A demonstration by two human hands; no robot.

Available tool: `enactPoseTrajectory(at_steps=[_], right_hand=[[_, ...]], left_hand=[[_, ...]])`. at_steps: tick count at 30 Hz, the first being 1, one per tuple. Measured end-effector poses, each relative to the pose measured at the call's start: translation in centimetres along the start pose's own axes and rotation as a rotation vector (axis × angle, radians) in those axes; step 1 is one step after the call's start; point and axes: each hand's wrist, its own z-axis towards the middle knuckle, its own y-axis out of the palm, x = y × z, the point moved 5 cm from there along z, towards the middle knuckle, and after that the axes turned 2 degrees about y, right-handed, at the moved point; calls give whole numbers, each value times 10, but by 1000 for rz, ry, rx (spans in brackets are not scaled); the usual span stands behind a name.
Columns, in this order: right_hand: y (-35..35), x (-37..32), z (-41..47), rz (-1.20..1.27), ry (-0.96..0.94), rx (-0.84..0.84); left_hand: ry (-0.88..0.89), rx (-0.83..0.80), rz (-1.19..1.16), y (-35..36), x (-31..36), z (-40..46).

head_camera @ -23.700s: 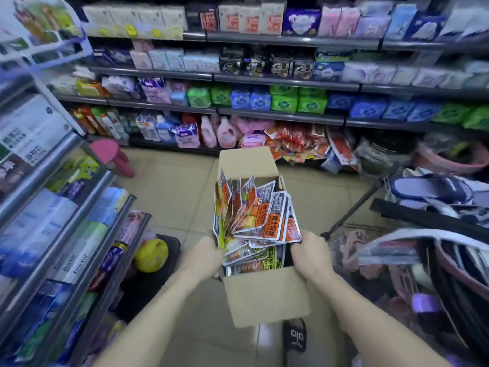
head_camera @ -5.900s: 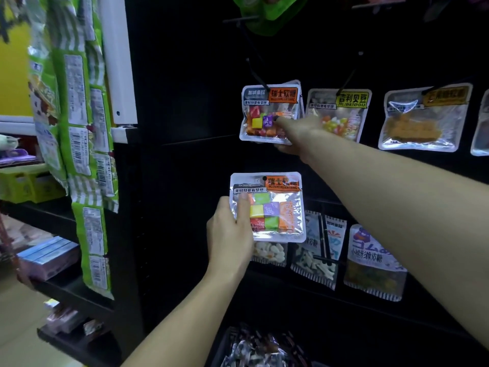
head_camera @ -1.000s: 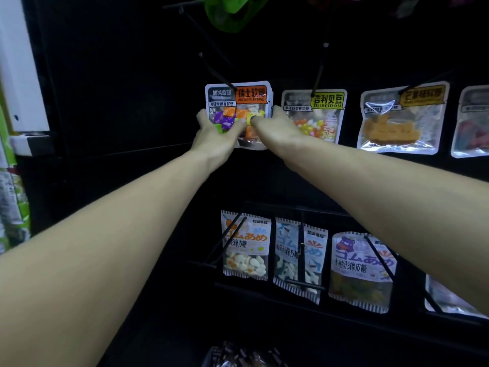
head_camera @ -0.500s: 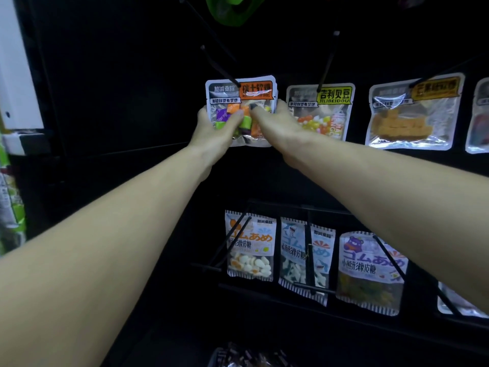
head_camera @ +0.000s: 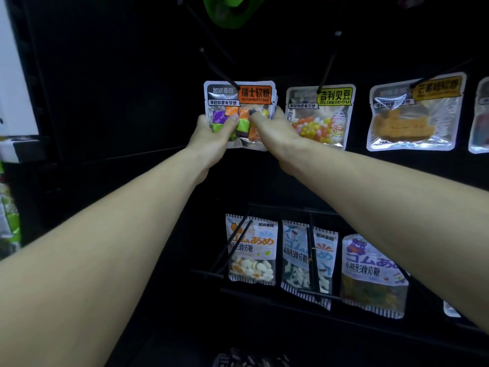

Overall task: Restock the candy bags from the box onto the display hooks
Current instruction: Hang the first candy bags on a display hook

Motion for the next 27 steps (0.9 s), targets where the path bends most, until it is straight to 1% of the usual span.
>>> enactPoseTrajectory(at_steps=[4, 10, 15, 22, 25, 27], right_hand=[[-2, -1, -6, -19, 5, -6], [-7, -11, -34, -115, 78, -49], [-26, -16, -63, -215, 123, -85], [-55, -14, -112, -263, 87, -116], [-71, -7, -140, -236, 75, -122], [-86, -2, -162, -204, 43, -64]], left_hand=[[-16, 10, 33, 0, 2, -4], [-129, 28, 162, -5, 20, -18], [-139, 60, 188, -17, 38, -35], [-27, 46, 247, -14, 59, -84], [88, 92, 313, 2, 75, -120], [177, 107, 374, 20, 86, -155]])
